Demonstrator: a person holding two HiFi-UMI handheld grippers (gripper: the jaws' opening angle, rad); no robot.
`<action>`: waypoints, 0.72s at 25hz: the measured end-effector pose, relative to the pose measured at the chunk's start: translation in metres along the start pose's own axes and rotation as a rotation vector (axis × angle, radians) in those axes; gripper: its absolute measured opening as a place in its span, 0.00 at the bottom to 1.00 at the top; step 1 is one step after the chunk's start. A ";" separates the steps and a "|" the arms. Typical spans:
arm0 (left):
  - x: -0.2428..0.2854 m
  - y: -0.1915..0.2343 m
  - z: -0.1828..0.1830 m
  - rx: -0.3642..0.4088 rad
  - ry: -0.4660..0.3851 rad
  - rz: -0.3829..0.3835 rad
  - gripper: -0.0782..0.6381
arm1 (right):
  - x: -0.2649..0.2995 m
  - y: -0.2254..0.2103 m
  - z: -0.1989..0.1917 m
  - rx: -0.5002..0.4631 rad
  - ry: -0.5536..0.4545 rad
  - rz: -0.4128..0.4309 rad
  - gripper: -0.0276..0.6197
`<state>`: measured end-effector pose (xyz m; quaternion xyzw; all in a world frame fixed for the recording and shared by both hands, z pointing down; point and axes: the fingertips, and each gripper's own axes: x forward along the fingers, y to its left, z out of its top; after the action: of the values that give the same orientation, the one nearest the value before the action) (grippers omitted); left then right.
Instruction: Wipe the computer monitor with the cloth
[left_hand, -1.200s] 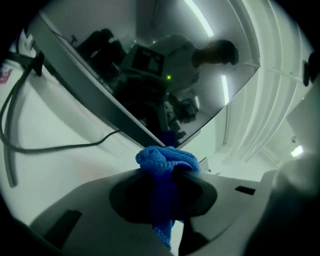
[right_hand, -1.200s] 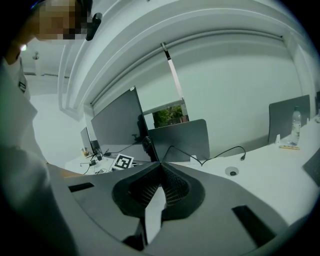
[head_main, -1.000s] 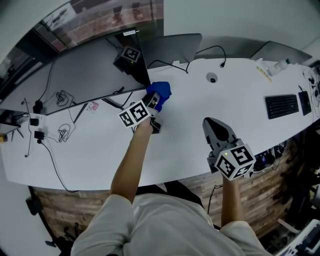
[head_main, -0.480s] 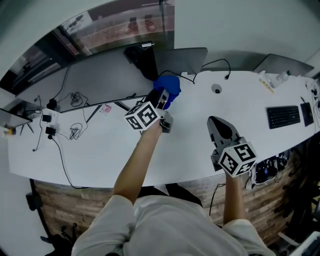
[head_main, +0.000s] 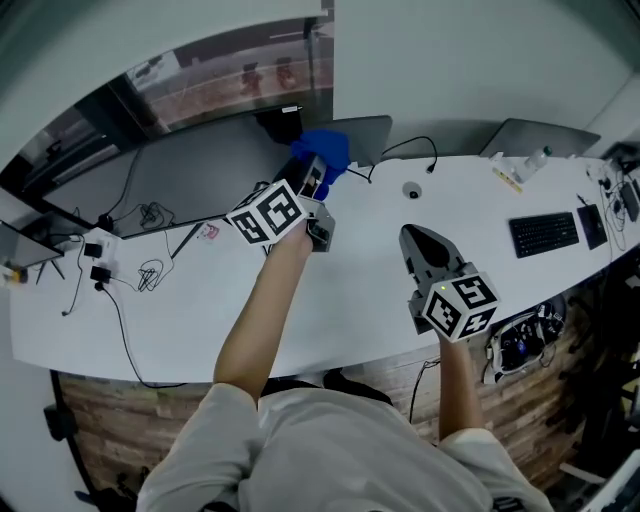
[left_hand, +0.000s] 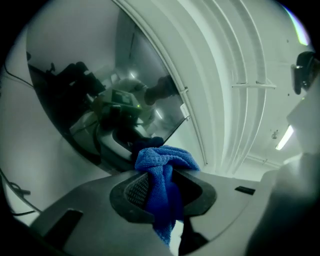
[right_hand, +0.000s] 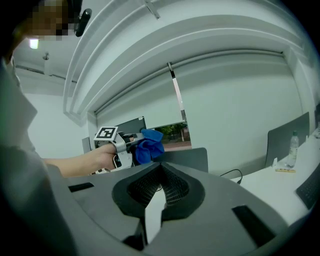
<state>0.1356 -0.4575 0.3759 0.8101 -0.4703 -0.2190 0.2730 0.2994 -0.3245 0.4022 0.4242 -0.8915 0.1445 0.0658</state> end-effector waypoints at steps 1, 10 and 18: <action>0.000 -0.006 0.007 -0.005 -0.007 -0.010 0.27 | -0.001 0.002 0.005 -0.007 -0.007 -0.004 0.06; -0.008 -0.071 0.072 0.073 -0.066 -0.145 0.27 | -0.014 0.029 0.038 -0.047 -0.065 -0.033 0.06; -0.072 -0.078 0.125 0.240 -0.105 -0.180 0.27 | -0.007 0.077 0.053 -0.080 -0.094 -0.042 0.06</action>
<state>0.0756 -0.3915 0.2380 0.8633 -0.4320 -0.2269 0.1285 0.2441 -0.2902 0.3349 0.4462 -0.8896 0.0872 0.0440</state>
